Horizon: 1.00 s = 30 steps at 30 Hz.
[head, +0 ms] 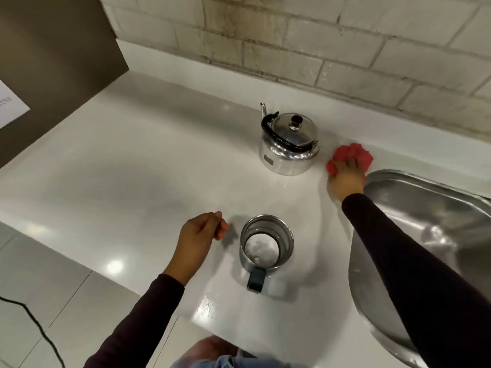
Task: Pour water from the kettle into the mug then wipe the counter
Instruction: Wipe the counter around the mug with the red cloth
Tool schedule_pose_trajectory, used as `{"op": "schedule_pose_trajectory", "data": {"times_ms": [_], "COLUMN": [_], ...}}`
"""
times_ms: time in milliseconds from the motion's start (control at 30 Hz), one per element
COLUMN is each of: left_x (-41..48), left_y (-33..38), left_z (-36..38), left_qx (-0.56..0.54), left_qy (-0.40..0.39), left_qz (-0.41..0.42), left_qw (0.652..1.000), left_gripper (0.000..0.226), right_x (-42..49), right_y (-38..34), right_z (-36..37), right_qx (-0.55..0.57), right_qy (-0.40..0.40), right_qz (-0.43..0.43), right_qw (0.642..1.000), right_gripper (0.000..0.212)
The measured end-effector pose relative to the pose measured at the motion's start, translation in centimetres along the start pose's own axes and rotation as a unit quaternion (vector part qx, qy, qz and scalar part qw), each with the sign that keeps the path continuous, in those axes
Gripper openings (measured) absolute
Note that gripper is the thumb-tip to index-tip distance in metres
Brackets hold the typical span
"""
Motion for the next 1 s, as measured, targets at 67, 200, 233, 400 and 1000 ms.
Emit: {"op": "schedule_pose_trajectory", "data": {"times_ms": [67, 200, 233, 400, 1000], "left_x": [-0.6, -2.2, -2.7, -5.2, -8.6], "left_y": [-0.3, -1.1, -1.2, -1.9, -2.8], "left_z": [0.2, 0.6, 0.7, 1.8, 8.2], "left_qx": [0.004, 0.015, 0.018, 0.025, -0.026], "left_qy": [-0.005, -0.018, -0.025, -0.075, -0.205], "left_qz": [-0.005, -0.013, -0.013, -0.025, -0.096], "left_qw": [1.0, 1.0, 0.999, 0.997, 0.974], "left_gripper": [0.042, 0.041, 0.041, 0.041, 0.05], "right_x": [-1.7, -6.6, -8.0, -15.1, -19.7], "right_y": [0.0, -0.1, -0.3, -1.0, -3.1], "right_z": [0.1, -0.1, 0.0, -0.3, 2.4], "right_qx": [0.018, 0.052, 0.056, 0.118, 0.168], "right_qy": [0.015, 0.038, 0.041, 0.042, -0.081], "right_qz": [-0.014, -0.04, -0.052, -0.102, -0.192], "right_qw": [1.0, 0.997, 0.996, 0.987, 0.964], "right_gripper": [0.037, 0.038, 0.037, 0.022, 0.049]}}
Point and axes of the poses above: each hand's wrist, its own x-axis towards the middle knuckle, its own z-axis out of the palm, y = z × x, the point moved 8 cm from there along x, towards the middle knuckle, and after that the axes turned 1 degree about y, right-handed, at the moved point
